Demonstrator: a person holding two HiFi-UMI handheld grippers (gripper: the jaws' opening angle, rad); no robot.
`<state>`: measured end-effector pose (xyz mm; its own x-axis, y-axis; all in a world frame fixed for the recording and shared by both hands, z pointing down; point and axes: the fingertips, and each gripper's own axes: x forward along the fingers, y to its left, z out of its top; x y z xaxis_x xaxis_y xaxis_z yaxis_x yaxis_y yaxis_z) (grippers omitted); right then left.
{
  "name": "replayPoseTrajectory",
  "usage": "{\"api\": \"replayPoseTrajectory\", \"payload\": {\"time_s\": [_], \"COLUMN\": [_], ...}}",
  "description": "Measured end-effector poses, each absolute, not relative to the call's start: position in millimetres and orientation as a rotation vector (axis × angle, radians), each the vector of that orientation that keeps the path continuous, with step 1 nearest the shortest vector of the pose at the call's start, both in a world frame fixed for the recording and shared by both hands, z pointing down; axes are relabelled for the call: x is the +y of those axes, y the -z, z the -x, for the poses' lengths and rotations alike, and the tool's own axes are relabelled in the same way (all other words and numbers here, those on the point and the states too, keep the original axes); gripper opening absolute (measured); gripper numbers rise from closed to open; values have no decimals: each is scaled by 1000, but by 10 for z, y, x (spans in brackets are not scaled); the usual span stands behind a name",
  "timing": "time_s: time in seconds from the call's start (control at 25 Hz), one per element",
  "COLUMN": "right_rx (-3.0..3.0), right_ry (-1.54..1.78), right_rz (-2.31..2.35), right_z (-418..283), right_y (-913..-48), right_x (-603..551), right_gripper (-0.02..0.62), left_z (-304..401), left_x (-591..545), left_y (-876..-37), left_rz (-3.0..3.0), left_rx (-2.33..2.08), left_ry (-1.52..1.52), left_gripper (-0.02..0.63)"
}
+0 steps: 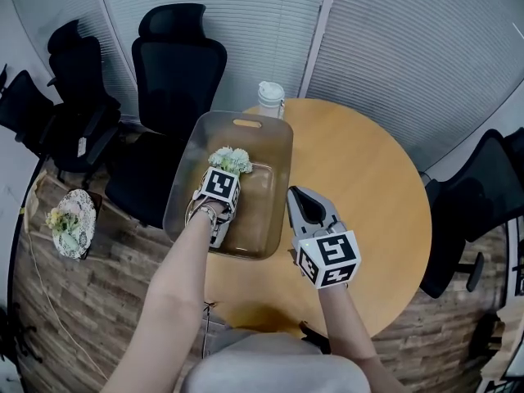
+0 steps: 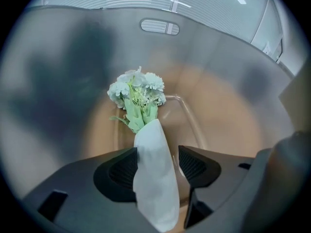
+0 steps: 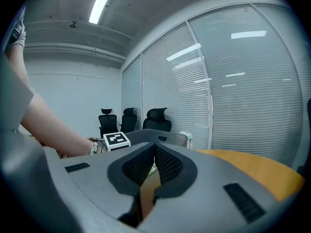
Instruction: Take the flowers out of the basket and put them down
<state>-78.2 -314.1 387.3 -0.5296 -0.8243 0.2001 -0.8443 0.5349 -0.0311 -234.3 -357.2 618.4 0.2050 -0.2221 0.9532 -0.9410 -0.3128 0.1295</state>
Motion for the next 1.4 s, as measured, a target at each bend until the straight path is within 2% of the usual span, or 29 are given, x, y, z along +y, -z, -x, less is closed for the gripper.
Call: {"api": "replayPoseTrajectory", "payload": {"time_s": [0.12, 0.84, 1.4], "right_rx": [-2605, -2574, -2560], "right_ry": [-181, -246, -273], "right_rz": [-1424, -1458, -1471], "right_z": [790, 711, 678], "right_y": [-3895, -4100, -4169], "right_x": [-3143, -3204, -3205], "right_gripper": [25, 25, 25], "left_z": [2381, 2534, 2448], "left_x": [-3539, -3485, -3623], "left_y": [-6251, -6573, -6663], "left_rz": [-1663, -1541, -1560], "left_rx": [-1086, -1025, -1099], "left_ry": [-1186, -1381, -1190], "left_gripper": [302, 325, 350]}}
